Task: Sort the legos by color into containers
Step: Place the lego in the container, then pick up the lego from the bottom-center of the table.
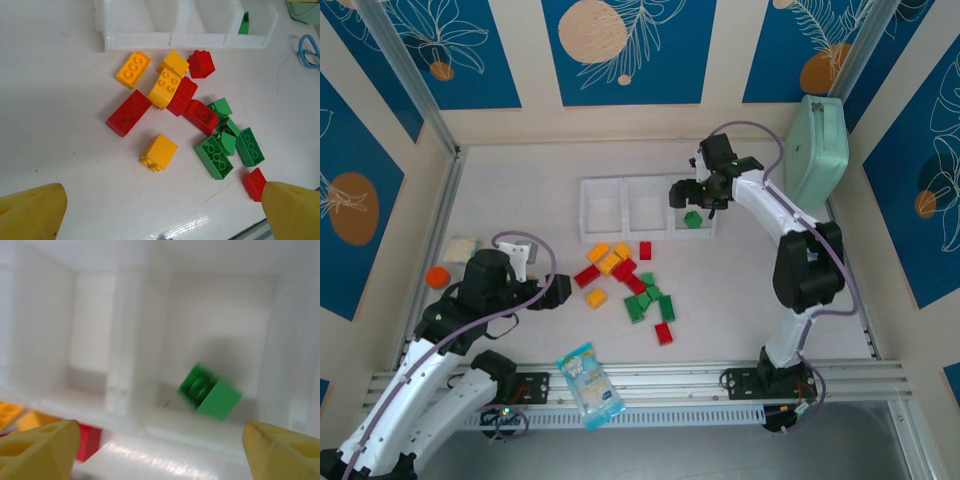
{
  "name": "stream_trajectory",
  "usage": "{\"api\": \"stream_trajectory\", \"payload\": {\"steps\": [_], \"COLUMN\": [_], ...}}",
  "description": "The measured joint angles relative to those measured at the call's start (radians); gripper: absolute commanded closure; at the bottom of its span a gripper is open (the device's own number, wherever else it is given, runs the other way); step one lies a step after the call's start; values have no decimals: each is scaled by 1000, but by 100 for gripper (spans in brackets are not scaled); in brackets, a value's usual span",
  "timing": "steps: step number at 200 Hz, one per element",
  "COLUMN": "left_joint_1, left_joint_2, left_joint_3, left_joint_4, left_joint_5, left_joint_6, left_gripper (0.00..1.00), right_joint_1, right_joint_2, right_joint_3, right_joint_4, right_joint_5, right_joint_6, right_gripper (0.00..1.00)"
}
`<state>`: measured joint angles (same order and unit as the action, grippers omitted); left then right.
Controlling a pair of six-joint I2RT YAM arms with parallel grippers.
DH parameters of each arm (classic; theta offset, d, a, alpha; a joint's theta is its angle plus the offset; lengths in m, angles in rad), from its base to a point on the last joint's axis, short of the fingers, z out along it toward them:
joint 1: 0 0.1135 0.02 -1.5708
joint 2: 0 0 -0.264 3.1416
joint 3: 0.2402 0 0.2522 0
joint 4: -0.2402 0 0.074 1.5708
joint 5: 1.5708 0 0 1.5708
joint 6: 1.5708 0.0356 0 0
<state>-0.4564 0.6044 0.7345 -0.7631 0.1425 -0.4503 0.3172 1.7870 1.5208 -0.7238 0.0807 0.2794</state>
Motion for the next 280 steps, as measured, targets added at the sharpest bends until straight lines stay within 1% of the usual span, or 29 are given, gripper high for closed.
{"api": "stream_trajectory", "payload": {"steps": [9, 33, 52, 76, 104, 126, 152, 203, 236, 258, 280], "left_joint_1": [0, 0, 0, 0, 0, 0, 0, -4, -14, -18, -20], "left_joint_2": [0, 0, 2, 15, 21, 21, 18, -21, -40, -40, -40], "left_joint_3": [0, 0, 0, 0, 0, 0, 0, 0, 0, 0, 0], "left_joint_4": [0, 0, 2, 10, 15, 15, 15, 13, 13, 10, 10], "left_joint_5": [3, 7, 7, 7, 7, 6, 7, -17, -32, -43, -47], "left_joint_6": [0, 0, 0, 0, 3, 7, 7, 7, 7, 7, 7], "left_gripper": [1, 1, 1, 0, 1, 1, 1, 1, 1, 1, 1], "right_joint_1": [18, 91, 157, 253, 370, 447, 488, 555, 574, 574, 570], "right_joint_2": [-62, -235, -343, -422, -456, -455, -432, -241, -131, -101, -86], "right_joint_3": [-32, -128, -218, -343, -458, -508, -526, -521, -459, -429, -426], "right_joint_4": [-14, -45, -79, -127, -176, -187, -183, -169, -183, -182, -178], "right_joint_5": [0, -2, -3, -2, -2, -2, -1, 25, 66, 85, 97], "right_joint_6": [14, 67, 105, 165, 249, 299, 332, 321, 298, 290, 280], "right_gripper": [0, 0, 0, 2, 6, 9, 14, 23, 28, 32, 39]}}
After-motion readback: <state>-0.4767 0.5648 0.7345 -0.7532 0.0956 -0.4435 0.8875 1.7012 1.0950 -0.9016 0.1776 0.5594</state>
